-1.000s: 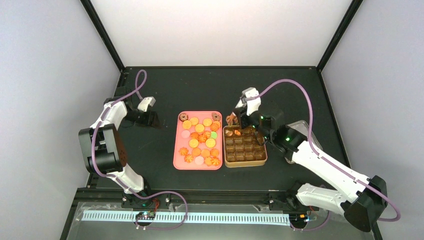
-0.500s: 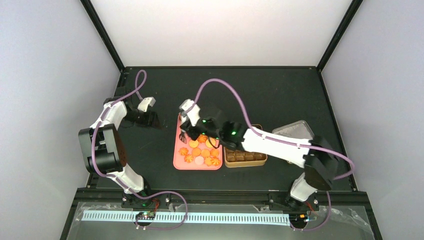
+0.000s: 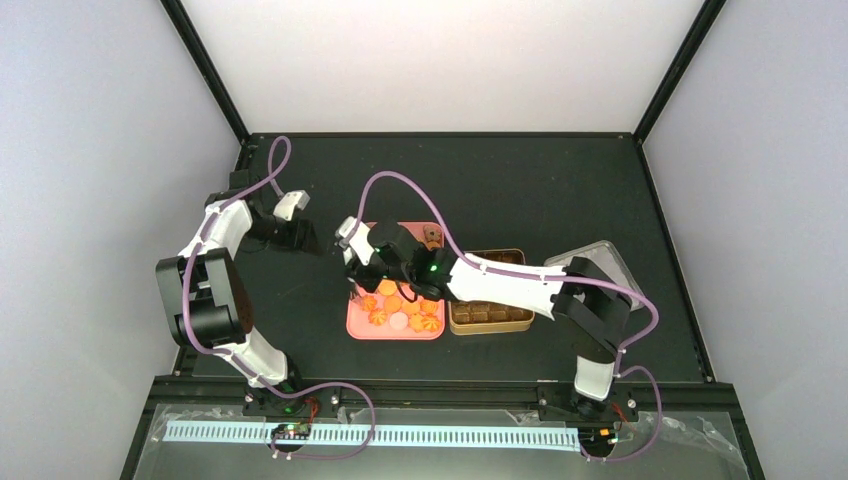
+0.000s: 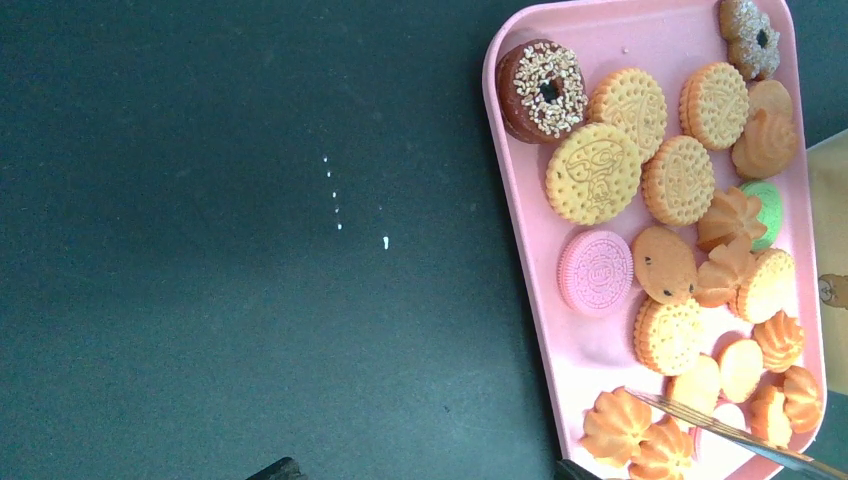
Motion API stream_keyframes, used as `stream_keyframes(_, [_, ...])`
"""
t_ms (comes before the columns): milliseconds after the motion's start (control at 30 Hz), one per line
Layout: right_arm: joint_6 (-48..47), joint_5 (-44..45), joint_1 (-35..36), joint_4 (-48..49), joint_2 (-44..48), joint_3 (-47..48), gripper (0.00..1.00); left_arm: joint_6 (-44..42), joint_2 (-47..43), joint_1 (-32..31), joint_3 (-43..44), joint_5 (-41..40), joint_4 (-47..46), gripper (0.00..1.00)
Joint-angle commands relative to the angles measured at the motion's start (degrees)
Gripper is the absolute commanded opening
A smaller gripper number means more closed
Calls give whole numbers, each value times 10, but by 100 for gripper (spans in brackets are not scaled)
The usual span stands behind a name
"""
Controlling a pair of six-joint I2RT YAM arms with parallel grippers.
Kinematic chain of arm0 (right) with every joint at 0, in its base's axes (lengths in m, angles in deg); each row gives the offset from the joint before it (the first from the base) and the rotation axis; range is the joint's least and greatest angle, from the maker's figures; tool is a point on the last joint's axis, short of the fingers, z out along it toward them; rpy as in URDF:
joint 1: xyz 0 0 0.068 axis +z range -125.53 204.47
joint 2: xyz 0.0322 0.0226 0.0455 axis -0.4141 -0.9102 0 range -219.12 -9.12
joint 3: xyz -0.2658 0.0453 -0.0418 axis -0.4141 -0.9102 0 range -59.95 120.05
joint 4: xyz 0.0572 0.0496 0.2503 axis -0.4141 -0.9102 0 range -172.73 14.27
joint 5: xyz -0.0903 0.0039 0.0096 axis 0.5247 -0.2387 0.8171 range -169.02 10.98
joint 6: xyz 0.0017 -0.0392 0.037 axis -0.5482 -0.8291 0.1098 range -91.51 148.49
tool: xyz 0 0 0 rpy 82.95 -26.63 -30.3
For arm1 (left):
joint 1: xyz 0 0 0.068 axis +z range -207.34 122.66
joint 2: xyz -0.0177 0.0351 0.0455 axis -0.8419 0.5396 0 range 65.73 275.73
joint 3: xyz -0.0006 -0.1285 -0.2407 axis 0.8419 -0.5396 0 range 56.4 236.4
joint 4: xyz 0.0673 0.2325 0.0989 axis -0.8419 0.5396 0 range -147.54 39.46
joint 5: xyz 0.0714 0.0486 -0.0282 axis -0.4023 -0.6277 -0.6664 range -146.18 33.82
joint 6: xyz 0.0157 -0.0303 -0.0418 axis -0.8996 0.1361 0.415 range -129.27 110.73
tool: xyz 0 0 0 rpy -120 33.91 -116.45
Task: Pack the cookies
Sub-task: Pick up the fake cookies from the plate.
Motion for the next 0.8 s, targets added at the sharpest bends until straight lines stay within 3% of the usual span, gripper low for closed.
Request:
stream_keyframes(0, [-9,3,0,23,-11,8,37,-8,-5,6,23,1,14,67])
stream_keyframes(500, [3,3,1,36,-11,-42,40,-8,-4,7,25,-3,15,67])
stream_keyframes(767, [7,20,4,33,12,-38,17,-6,-3,7,26,0,15,67])
